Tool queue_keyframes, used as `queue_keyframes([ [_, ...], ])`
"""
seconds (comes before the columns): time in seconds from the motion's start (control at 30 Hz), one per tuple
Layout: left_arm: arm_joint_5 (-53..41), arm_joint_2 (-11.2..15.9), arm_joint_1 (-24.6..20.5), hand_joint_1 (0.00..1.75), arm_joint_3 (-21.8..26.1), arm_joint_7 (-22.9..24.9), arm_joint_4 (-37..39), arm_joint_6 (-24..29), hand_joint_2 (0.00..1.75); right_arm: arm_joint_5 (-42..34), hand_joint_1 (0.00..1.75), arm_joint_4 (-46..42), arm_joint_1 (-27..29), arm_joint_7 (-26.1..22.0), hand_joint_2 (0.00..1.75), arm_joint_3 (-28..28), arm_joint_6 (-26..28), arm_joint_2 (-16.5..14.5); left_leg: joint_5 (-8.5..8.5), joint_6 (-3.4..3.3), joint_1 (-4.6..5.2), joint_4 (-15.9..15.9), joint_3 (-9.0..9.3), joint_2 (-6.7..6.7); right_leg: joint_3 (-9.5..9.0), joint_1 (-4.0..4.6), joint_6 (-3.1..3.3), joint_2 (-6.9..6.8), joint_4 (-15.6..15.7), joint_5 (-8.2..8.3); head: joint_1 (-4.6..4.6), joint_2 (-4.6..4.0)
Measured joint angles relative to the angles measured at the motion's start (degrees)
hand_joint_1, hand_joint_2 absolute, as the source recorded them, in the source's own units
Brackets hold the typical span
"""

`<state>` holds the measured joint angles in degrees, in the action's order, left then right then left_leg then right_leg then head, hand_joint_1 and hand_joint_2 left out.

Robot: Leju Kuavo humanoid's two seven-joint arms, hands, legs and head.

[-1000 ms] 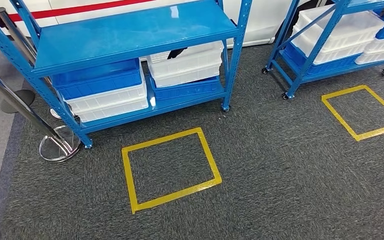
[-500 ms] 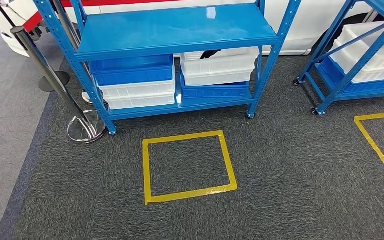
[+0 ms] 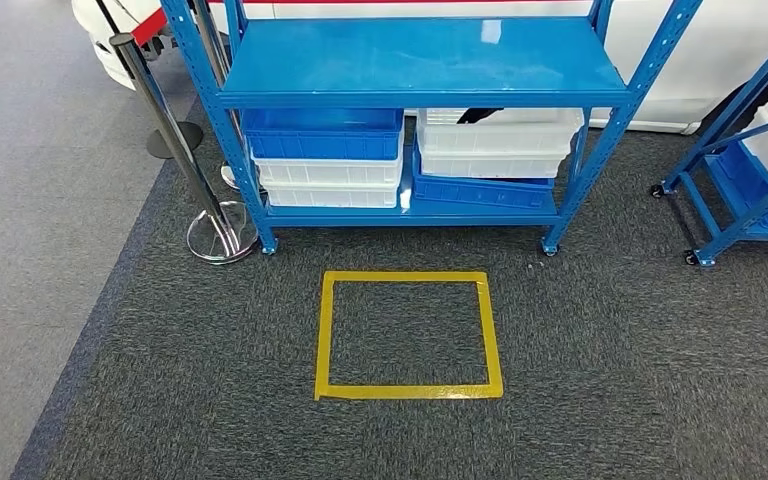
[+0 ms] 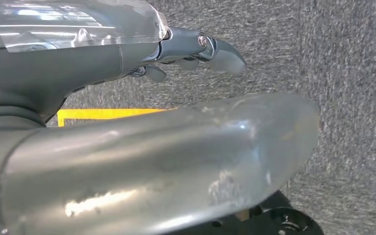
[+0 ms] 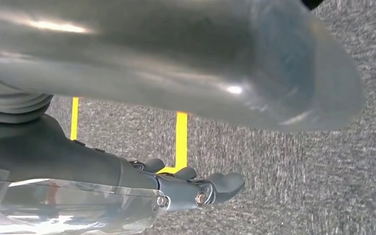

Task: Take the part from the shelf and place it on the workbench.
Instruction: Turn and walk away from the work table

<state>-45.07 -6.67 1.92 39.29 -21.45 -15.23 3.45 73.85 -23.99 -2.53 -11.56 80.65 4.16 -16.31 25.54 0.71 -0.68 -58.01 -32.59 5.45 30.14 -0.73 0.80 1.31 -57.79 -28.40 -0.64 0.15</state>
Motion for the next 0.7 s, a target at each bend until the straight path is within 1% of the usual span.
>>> queue_keyframes([
  [0.03,0.0,0.01,-0.01,0.0,0.01,0.0,0.0,0.0,0.0,-0.01,0.0,0.02,0.01,0.0,0.0,0.0,0.01,-0.02,0.84,0.23,0.04,-1.19,-0.54,-1.05,-0.07,-0.14,0.46,-0.56,0.24,0.15,0.18,0.01],
  [0.07,0.0,0.02,-0.06,0.0,0.01,0.0,0.0,0.0,0.0,-0.01,0.0,0.03,0.08,0.0,0.0,0.0,0.02,-0.04,2.36,0.42,0.06,-3.59,-1.61,-2.41,-0.11,-0.26,0.85,-1.16,0.47,0.27,0.39,0.01],
  [0.1,0.0,0.02,-0.13,0.0,0.01,0.0,0.0,0.0,0.0,-0.02,0.0,0.03,0.2,0.0,0.0,0.0,0.02,-0.04,4.35,0.6,0.06,-7.13,-3.19,-3.78,-0.09,-0.15,1.09,-1.73,0.5,0.26,0.58,0.01],
  [0.13,0.0,0.02,-0.2,0.0,0.01,0.01,0.0,0.0,0.0,-0.02,0.0,0.03,0.32,0.0,0.0,0.0,0.02,-0.04,6.36,0.79,-0.01,-11.2,-5.0,-4.52,-0.02,-0.05,1.22,-2.29,0.48,0.24,0.73,0.01],
  [0.17,0.0,0.01,-0.21,0.0,0.01,0.01,0.0,0.0,0.0,-0.02,0.0,0.03,0.4,0.0,0.0,0.0,0.02,-0.04,7.73,0.95,-0.08,-14.66,-6.5,-4.86,0.02,0.04,1.25,-2.82,0.46,0.22,0.74,0.01],
  [0.2,0.0,-0.01,-0.16,0.0,0.01,0.01,0.0,0.0,0.0,-0.02,0.0,0.03,0.43,0.0,0.0,0.0,0.02,-0.04,8.07,1.04,-0.11,-16.44,-7.16,-5.01,0.04,0.1,1.25,-3.26,0.43,0.2,0.74,0.01],
  [0.23,0.0,-0.01,-0.08,0.0,0.01,0.01,0.0,0.0,0.0,-0.02,0.0,0.03,0.41,0.0,0.0,0.0,0.02,-0.04,7.25,1.04,-0.11,-15.85,-6.64,-5.09,0.0,0.13,1.21,-3.6,0.41,0.17,0.75,0.01],
  [0.27,0.0,-0.01,-0.01,0.0,0.01,0.01,0.0,0.0,0.0,-0.02,0.0,0.03,0.37,0.0,0.0,0.0,0.02,-0.04,5.52,0.94,-0.11,-12.93,-4.96,-5.19,-0.09,0.15,1.13,-3.85,0.41,0.05,0.75,0.0],
  [0.3,0.04,0.01,0.02,0.0,0.01,0.01,0.0,-0.05,0.0,-0.02,0.0,0.04,0.3,0.0,0.0,0.0,0.01,-0.05,3.6,0.64,-0.01,-8.53,-2.5,-5.55,-0.23,0.15,0.99,-4.04,0.41,-0.15,0.76,0.01],
  [0.33,0.24,0.05,-0.04,0.0,0.05,0.01,-0.01,-0.25,0.0,-0.01,0.0,0.06,0.26,0.02,0.0,0.0,-0.03,-0.08,2.54,0.24,0.17,-4.27,-0.2,-6.05,-0.41,0.23,0.71,-4.26,0.41,-0.47,0.75,0.01],
  [0.37,0.51,0.09,-0.14,0.0,0.15,0.0,-0.02,-0.58,0.0,0.0,0.0,0.09,0.22,0.07,0.0,0.0,-0.11,-0.1,2.17,-0.19,0.39,-1.1,1.47,-6.49,-0.6,0.27,0.3,-4.42,0.5,-0.81,0.73,0.01],
  [0.4,0.83,0.13,-0.21,0.0,0.32,0.0,-0.03,-0.94,0.0,0.01,0.0,0.11,0.2,0.13,0.0,0.0,-0.23,-0.12,2.43,-0.62,0.6,0.7,2.38,-6.86,-0.87,0.3,-0.17,-4.64,0.7,-1.02,0.73,0.01],
  [0.43,1.12,0.15,-0.21,0.0,0.55,0.0,-0.04,-1.28,0.0,0.02,0.0,0.16,0.22,0.19,0.0,0.0,-0.33,-0.13,2.93,-1.0,0.68,1.41,2.65,-6.84,-1.16,0.3,-0.69,-4.82,0.55,-0.77,0.69,0.0],
  [0.47,1.26,0.15,-0.14,0.0,0.75,0.0,-0.04,-1.51,0.0,0.02,0.0,0.2,0.2,0.23,0.0,0.0,-0.39,-0.13,2.95,-1.42,0.61,1.8,3.01,-6.54,-1.49,0.18,-1.17,-4.91,0.39,-0.45,0.68,0.01],
  [0.5,1.33,0.11,0.02,0.0,0.89,0.01,-0.04,-1.63,0.0,0.03,0.0,0.24,0.23,0.27,0.0,0.0,-0.41,-0.13,2.81,-1.88,0.48,2.22,3.55,-6.28,-1.67,0.09,-1.53,-4.66,-0.13,-0.26,0.59,0.01],
  [0.53,1.37,0.07,0.19,0.0,0.98,0.01,-0.04,-1.74,0.0,0.03,0.0,0.27,0.28,0.3,0.0,0.01,-0.4,-0.12,2.72,-2.35,0.35,2.54,4.22,-6.03,-1.43,-0.03,-1.82,-4.0,-1.32,-0.42,0.44,0.01],
  [0.57,1.4,0.03,0.29,0.0,1.02,0.01,-0.04,-1.82,0.0,0.04,0.0,0.3,0.34,0.33,0.0,0.01,-0.39,-0.11,2.75,-2.73,0.27,2.68,4.9,-5.85,-0.49,-0.16,-2.01,-3.22,-3.07,-1.33,0.31,0.02],
  [0.6,1.43,-0.02,0.36,0.0,1.05,0.01,-0.04,-1.87,0.0,0.04,0.0,0.31,0.45,0.35,0.0,0.02,-0.39,-0.09,2.93,-2.97,0.26,2.76,5.48,-5.74,1.35,-0.25,-2.17,-2.36,-5.92,-2.61,0.17,0.01],
  [0.63,1.45,-0.03,0.37,0.0,1.09,0.01,-0.04,-1.9,0.0,0.04,0.0,0.31,0.54,0.35,0.0,0.02,-0.39,-0.07,3.33,-3.05,0.28,2.76,5.96,-5.56,3.78,-0.32,-2.36,-1.82,-9.3,-4.06,0.12,0.01],
  [0.67,1.48,-0.03,0.37,0.0,1.13,0.01,-0.04,-1.92,0.0,0.04,0.0,0.32,0.64,0.35,0.0,0.02,-0.38,-0.04,3.76,-3.03,0.3,2.74,6.52,-5.33,6.31,-0.37,-2.55,-1.61,-12.38,-5.34,0.12,0.01],
  [0.7,1.49,-0.03,0.38,0.0,1.18,0.01,-0.04,-1.95,0.0,0.04,0.0,0.32,0.72,0.36,0.0,0.03,-0.38,-0.02,4.2,-2.89,0.3,2.71,7.22,-5.08,8.32,-0.39,-2.73,-1.53,-14.27,-6.27,0.13,0.01],
])
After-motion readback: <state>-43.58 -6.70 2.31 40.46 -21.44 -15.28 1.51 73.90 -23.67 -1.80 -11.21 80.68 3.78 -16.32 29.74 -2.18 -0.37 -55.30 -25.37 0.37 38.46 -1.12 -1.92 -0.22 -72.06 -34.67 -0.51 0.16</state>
